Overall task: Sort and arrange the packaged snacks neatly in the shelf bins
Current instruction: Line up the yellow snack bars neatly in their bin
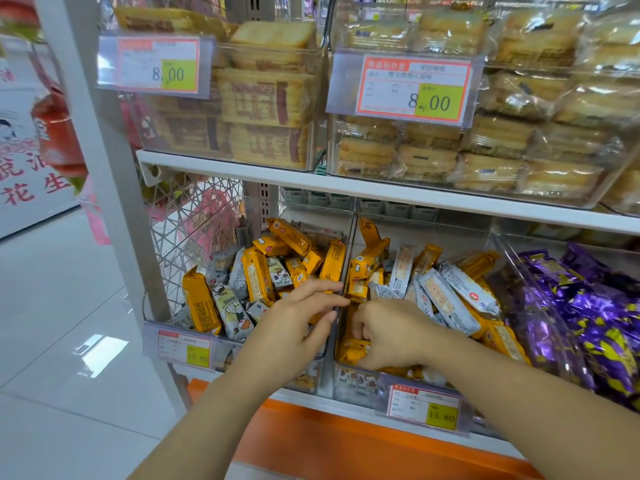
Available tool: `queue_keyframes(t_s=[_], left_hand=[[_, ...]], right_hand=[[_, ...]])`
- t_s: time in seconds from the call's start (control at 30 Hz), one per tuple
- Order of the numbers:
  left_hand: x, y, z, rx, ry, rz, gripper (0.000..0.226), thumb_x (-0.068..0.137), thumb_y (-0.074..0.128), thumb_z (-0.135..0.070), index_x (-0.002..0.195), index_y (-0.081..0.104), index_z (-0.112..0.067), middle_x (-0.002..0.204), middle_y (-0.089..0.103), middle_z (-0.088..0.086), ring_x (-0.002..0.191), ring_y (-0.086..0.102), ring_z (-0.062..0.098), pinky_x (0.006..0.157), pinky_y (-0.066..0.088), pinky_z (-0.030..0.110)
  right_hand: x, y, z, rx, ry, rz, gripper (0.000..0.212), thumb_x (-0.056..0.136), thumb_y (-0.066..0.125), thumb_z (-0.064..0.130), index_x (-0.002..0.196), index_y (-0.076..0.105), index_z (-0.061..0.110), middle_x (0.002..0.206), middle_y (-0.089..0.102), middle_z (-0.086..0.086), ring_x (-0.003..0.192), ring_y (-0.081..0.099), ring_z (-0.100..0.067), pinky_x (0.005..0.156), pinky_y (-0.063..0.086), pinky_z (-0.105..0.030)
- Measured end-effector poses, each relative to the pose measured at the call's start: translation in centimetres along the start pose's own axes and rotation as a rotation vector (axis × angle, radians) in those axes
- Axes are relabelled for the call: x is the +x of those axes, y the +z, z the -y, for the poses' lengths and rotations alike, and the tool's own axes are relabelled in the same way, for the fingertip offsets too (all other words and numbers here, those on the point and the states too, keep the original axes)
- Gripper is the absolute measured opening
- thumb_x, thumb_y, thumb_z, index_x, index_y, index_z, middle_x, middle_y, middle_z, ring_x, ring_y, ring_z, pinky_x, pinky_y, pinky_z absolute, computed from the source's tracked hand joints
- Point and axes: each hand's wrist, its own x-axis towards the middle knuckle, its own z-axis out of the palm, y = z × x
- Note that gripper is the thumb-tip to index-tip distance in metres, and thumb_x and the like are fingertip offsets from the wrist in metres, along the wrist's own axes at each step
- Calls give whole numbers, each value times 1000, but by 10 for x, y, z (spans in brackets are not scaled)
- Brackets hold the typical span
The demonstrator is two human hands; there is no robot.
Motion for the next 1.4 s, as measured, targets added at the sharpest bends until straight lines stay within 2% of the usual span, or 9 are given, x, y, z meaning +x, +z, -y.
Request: queue_keyframes(t_s=[0.17,0.23,0.33,0.57,0.7,0.9,1.1,1.27,1.4], left_hand=[[-1,-7,0,-69,-31,-25,35,94,57,-18,118,56,-42,128,42,-31,102,54,-2,84,41,6],[-2,-13,-6,-120,-45,-7,50,90,61,-29,127,41,-55,133,36,-34,110,50,-4,91,38,7],[-1,-19,-18,-215,-52,-12,72,85,67,-34,138,23,-56,138,34,-29,120,45,-5,97,38,12],[-3,-59,-2,-307,-58,-149,61,85,69,-19,132,43,-48,123,58,-19,110,59,4,84,49,17],[-6,-74,17,-84,-211,-106,53,90,61,-13,128,45,-47,120,57,-24,108,57,-3,68,51,12],[-11,-100,47,233,-390,-196,40,92,58,-11,128,57,-27,131,54,-4,114,54,16,92,41,27],[-28,-109,62,328,-534,-186,30,90,59,-11,118,63,-23,116,62,0,98,60,17,81,48,28],[-35,-111,63,366,-595,-164,37,91,60,-14,125,57,-26,126,52,-2,99,61,17,82,51,33],[-32,-108,69,362,-611,39,49,92,58,-16,138,45,-28,149,30,-1,106,60,18,94,48,35]], right_hand=[[-28,-32,-10,575,45,-188,24,74,77,28,88,60,19,80,51,12,54,49,4,53,38,-13],[-37,-47,-3,702,-25,-288,24,74,77,24,86,57,19,99,52,10,49,47,-2,56,42,-19],[-38,-62,16,713,-168,-410,27,75,76,20,90,54,19,121,46,16,55,57,-9,63,51,-23],[0,-65,47,422,-337,-510,33,79,72,17,93,45,30,131,42,19,67,58,-11,68,50,-22],[31,-60,50,140,-262,-454,31,80,67,15,97,45,28,144,37,15,84,57,-9,79,45,-26],[53,-56,54,-32,-44,-293,45,87,63,15,129,49,26,143,42,4,125,44,-21,101,38,-37],[58,-49,97,124,-243,-70,28,94,56,23,122,58,24,121,61,3,110,55,-17,88,50,-37],[82,-31,115,-7,-216,91,66,90,56,45,147,25,30,145,41,0,128,43,-25,104,35,-44],[97,-32,120,-36,-154,155,84,86,56,56,150,10,30,128,56,-7,115,51,-28,100,35,-40]])
